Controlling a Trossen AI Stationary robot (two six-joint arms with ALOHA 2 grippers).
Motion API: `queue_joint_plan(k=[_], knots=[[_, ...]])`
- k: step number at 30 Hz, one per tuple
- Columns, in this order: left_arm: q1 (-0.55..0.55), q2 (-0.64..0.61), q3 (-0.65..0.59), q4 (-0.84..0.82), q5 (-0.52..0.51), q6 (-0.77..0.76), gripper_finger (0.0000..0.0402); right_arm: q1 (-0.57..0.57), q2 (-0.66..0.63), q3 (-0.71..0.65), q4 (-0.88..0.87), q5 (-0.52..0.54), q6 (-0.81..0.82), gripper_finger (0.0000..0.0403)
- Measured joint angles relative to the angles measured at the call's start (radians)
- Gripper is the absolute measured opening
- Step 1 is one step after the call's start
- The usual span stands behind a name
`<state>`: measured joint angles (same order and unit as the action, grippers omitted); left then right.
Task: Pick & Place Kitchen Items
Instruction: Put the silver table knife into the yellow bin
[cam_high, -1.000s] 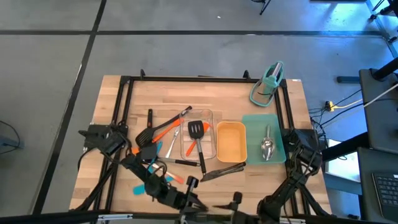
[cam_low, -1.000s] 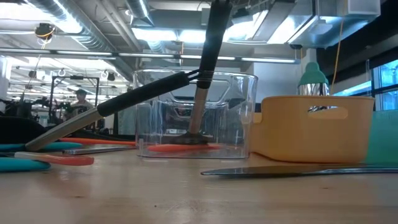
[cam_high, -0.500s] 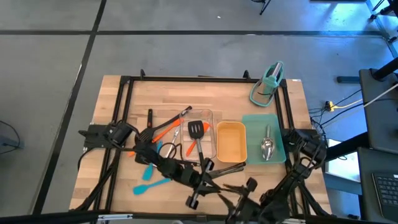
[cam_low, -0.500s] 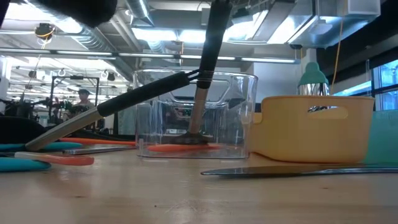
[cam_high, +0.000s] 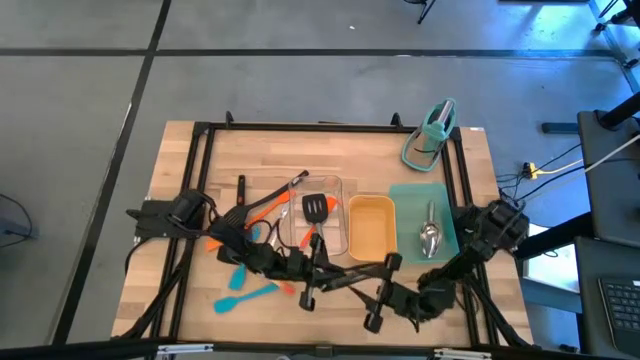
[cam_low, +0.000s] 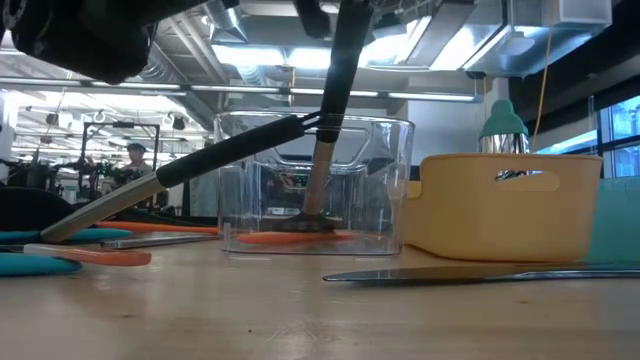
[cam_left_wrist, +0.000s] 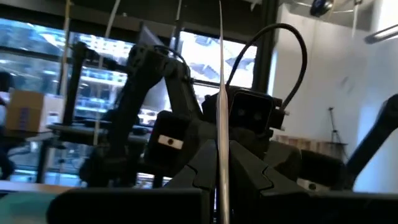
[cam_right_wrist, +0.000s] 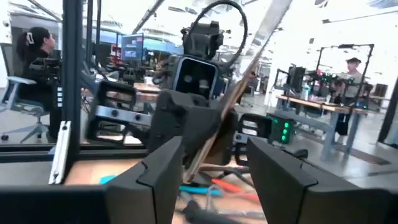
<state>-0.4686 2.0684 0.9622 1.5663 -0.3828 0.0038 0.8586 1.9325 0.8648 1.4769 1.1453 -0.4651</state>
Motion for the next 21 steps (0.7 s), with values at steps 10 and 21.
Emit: queue_joint_plan(k=[10,21], knots=[[-0.001,-0.137,-0.157,0.001,-0.049,0.084,0.0016,-0.199,-0.168,-0.091,-0.306,-0.341,0.271,0.0181],[0.008,-0.231,-0.302,0.002,-0.127,0.114,0.0016,-0.338,-0.256,-0.091,-0.398,-0.574,0.259,0.0181]])
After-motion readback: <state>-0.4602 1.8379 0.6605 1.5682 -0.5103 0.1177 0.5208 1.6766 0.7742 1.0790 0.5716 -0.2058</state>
